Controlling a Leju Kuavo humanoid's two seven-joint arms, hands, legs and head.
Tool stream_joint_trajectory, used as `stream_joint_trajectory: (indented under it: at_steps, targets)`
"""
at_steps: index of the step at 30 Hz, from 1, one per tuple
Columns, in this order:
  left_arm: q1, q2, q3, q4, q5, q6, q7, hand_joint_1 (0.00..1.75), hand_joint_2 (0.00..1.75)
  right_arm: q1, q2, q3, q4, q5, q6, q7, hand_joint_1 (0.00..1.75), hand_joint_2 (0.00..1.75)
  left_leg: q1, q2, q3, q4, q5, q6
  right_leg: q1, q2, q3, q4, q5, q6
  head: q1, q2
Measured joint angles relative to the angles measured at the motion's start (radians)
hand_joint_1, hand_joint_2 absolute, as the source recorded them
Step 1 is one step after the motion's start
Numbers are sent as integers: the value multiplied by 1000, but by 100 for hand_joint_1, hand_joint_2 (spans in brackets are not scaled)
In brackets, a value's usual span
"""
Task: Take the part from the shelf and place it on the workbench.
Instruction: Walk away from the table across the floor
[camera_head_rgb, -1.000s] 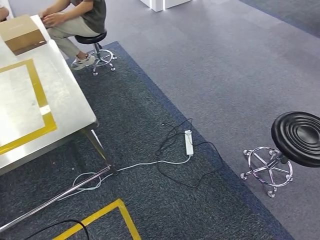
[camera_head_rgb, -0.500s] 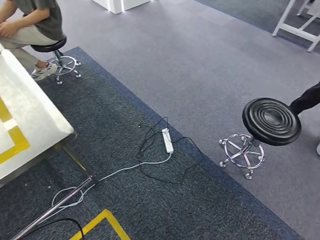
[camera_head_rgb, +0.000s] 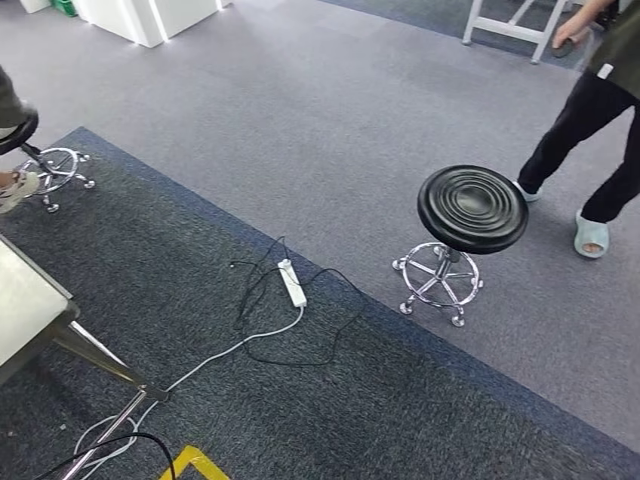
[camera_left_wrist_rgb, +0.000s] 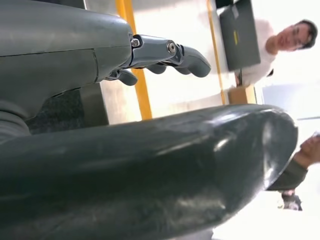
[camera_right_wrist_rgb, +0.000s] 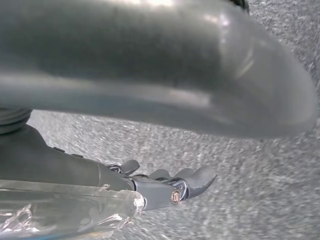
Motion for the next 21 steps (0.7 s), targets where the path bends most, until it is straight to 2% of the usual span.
stream_joint_trajectory:
  at_steps: [1, 2, 3, 4, 6, 7, 8, 9, 10, 11, 12, 14, 15, 16, 17, 18, 19, 21]
  targets:
    - [1, 1, 0, 7, -3, 0, 0, 0, 0, 0, 1, 0, 1, 3, -5, 14, 0, 0, -1, -6, -28, 44, -8, 1, 1, 15, 0, 0, 0, -1, -2, 0]
    - [2, 1, 0, 13, -5, 0, 0, 0, 0, 1, 1, -1, 1, 6, -9, 28, 0, 0, -2, -9, -40, 53, 6, 2, 1, 30, 1, 0, 0, -1, -2, 0]
    - [2, 1, 0, 19, -8, 0, 0, 0, 0, 1, 1, -2, 1, 10, -10, 37, 0, 0, -3, -13, -34, 24, 38, 3, 1, 45, 3, 0, 0, 0, -2, 0]
    - [2, 2, 0, 23, -9, -1, 0, 0, 0, 1, 1, -2, 2, 13, -9, 43, 0, 0, -2, -25, -12, -35, 81, 5, 1, 60, 4, 1, 1, 2, -2, 0]
    - [2, 2, 1, 31, -11, -2, 2, 0, 0, 0, 0, -3, 2, 20, 1, 49, 0, 0, 3, -75, 37, -159, 139, 9, 2, 90, 3, 6, 1, 10, -3, 0]
    - [2, 2, 1, 35, -11, -3, 5, 0, 0, 1, -1, -3, 2, 23, 8, 49, 0, 0, 4, -94, 52, -195, 149, 13, 3, 103, -2, 7, 1, 16, -3, 0]
    - [0, 1, 2, 39, -11, -4, 11, 0, 0, 2, -3, -3, 2, 27, 16, 43, 0, 0, 3, -101, 57, -209, 148, 19, 2, 114, -7, 6, 2, 22, -3, 0]
    - [-1, -1, 2, 44, -11, -6, 16, 0, 0, 4, -5, -4, 3, 29, 24, 32, 0, 0, 1, -90, 58, -211, 149, 27, 0, 125, -11, 3, 3, 28, -3, 0]
    - [-4, -3, 2, 49, -11, -9, 20, 0, 0, 7, -9, -4, 4, 31, 28, 17, 0, 0, 0, -78, 60, -213, 151, 36, -2, 126, -14, 2, 5, 33, -4, 0]
    - [-5, -5, 1, 54, -12, -12, 24, 0, 0, 8, -12, -4, 5, 33, 31, -1, 0, 0, 0, -66, 62, -216, 154, 45, -3, 109, -19, 11, -1, 37, -3, 0]
    - [-4, -7, 1, 58, -14, -16, 26, 0, 0, 7, -16, -4, 8, 34, 33, -19, 0, 0, 0, -52, 63, -218, 156, 52, -2, 79, -31, 39, -19, 41, 0, 0]
    - [1, -10, 1, 65, -19, -26, 28, 0, 0, -1, -24, -3, 14, 35, 36, -49, 0, 0, -3, -22, 65, -220, 157, 59, 0, 9, -84, 154, -84, 48, 6, 0]
    - [4, -11, 1, 68, -22, -32, 28, 0, 0, -4, -28, -3, 17, 36, 37, -59, 0, 0, -5, -7, 65, -220, 156, 60, -2, -8, -116, 222, -117, 51, 7, 0]
    - [6, -11, 2, 71, -25, -36, 29, 0, 0, -7, -32, -3, 21, 36, 38, -66, 0, 0, -6, 8, 65, -220, 155, 61, -3, -17, -139, 272, -136, 53, 7, 0]
    - [6, -11, 2, 74, -27, -40, 30, 0, 0, -7, -35, -3, 24, 36, 38, -70, 0, 0, -6, 22, 67, -220, 153, 60, -4, -20, -146, 290, -137, 55, 7, 0]
    - [6, -11, 2, 77, -28, -41, 31, 0, 0, -6, -38, -3, 26, 36, 38, -71, 0, 0, -6, 36, 70, -220, 150, 59, -5, -24, -133, 270, -120, 55, 7, 0]
    - [6, -11, 2, 79, -28, -41, 33, 0, 0, -5, -40, -3, 28, 37, 38, -72, 0, 0, -6, 48, 75, -220, 147, 56, -5, -32, -101, 216, -90, 55, 7, 0]
    - [7, -10, 2, 84, -29, -41, 36, 0, 0, -7, -43, -2, 31, 37, 38, -72, 0, 0, -10, 71, 87, -219, 136, 47, -4, -74, -22, 81, -37, 52, 7, 0]
